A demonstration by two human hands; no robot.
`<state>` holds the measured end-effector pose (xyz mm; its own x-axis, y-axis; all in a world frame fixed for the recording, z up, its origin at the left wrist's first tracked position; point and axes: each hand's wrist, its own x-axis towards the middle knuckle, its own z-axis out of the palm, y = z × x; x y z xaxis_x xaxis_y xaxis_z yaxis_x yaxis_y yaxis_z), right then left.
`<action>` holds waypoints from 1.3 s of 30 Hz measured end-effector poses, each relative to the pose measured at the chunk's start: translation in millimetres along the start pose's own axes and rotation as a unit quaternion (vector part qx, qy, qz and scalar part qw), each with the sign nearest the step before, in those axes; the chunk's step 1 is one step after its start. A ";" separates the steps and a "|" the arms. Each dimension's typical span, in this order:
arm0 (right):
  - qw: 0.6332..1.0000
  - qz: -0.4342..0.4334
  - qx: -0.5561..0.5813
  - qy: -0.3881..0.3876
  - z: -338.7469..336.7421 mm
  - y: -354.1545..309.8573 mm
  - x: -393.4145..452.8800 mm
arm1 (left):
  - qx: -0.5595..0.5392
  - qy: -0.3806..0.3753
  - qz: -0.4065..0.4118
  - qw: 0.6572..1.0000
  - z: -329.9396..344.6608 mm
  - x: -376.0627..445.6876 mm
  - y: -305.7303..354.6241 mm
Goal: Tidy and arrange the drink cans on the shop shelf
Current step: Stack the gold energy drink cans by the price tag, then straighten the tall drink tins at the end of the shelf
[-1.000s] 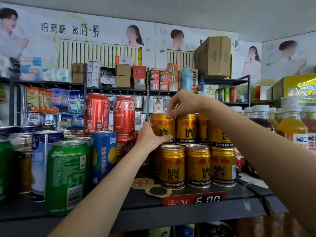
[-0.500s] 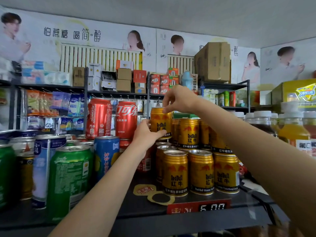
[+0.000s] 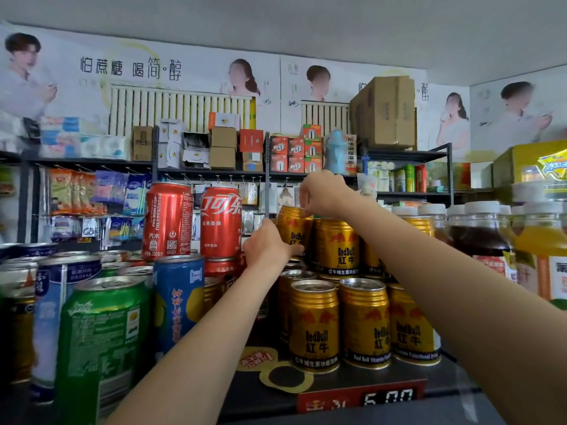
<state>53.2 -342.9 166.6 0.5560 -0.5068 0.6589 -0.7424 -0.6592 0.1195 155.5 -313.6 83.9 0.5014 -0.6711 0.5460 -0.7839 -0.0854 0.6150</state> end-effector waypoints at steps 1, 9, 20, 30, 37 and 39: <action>1.000 -0.009 -0.006 0.000 -0.4 -1.2 0.5 | 0.003 0.001 -0.006 1.000 1.6 0.0 1.0; 0.997 -0.042 -0.060 -0.023 7.9 -5.6 -1.0 | 0.109 -0.021 0.011 0.994 7.9 -4.8 -3.2; 0.992 -0.032 0.106 0.062 -4.8 -16.9 -26.6 | 0.009 0.009 0.153 0.988 -32.2 -55.4 -1.9; 0.871 -0.062 0.471 -0.121 -0.4 -100.4 -98.4 | 0.119 0.129 0.231 0.957 -142.2 -112.5 -50.8; 0.807 -0.002 0.579 -0.115 20.5 -143.9 -100.3 | 0.096 0.034 0.166 0.981 -171.5 -121.0 -86.0; 0.825 0.015 0.557 -0.090 19.9 -143.1 -100.0 | 0.071 0.026 0.160 0.984 -175.3 -119.9 -91.1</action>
<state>111.3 -209.0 68.8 0.6637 -0.5411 0.5164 -0.0082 -0.6956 -0.7184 230.9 -96.2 62.1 0.2357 -0.6417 0.7298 -0.9464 0.0191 0.3225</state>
